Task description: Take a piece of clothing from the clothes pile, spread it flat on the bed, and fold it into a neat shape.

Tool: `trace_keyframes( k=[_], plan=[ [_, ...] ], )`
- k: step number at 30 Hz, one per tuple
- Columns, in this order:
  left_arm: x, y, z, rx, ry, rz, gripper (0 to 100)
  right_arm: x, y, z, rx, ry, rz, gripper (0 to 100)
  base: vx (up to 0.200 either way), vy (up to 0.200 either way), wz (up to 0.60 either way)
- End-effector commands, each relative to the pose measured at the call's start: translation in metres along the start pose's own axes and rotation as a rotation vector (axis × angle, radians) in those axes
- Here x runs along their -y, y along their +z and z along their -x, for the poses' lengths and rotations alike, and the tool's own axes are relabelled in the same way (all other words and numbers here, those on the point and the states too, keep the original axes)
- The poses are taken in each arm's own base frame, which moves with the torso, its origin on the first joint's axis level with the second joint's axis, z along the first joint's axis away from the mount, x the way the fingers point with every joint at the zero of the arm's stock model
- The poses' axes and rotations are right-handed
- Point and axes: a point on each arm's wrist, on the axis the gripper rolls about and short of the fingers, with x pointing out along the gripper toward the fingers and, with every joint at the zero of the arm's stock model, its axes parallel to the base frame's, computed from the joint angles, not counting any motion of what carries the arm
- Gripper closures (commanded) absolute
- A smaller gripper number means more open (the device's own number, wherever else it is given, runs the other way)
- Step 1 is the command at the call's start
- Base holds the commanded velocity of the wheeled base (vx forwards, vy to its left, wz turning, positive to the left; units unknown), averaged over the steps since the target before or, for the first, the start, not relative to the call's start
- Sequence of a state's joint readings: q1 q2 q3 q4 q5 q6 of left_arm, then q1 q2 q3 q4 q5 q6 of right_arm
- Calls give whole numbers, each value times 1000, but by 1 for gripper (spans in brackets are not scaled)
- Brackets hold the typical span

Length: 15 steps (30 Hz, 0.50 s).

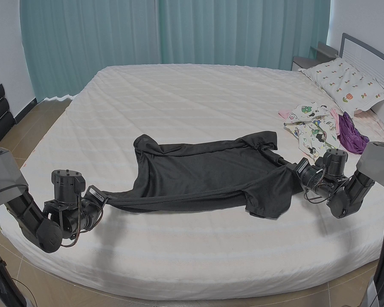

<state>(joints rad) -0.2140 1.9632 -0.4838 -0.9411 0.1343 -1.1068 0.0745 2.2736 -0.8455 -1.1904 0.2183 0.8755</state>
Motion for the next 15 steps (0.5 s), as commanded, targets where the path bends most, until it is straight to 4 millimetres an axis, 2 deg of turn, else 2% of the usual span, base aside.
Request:
trace_keyframes(
  k=[1,2,3,9,15],
  plan=[
    [-4,2,-3,9,9,7,100,6,-12,-19,-20,7,5,100,0,0,0],
    [-4,2,-3,9,9,7,100,6,-12,-20,-20,7,5,100,0,0,0],
    [-5,1,-4,5,16,6,100,7,-15,-23,-27,7,7,0,0,0,0],
    [-8,-1,-9,-1,29,4,100,8,-16,-19,-44,-1,6,0,0,0,0],
    [-8,0,-8,1,27,7,100,9,1,11,-30,-32,-9,0,0,0,0]
  ],
)
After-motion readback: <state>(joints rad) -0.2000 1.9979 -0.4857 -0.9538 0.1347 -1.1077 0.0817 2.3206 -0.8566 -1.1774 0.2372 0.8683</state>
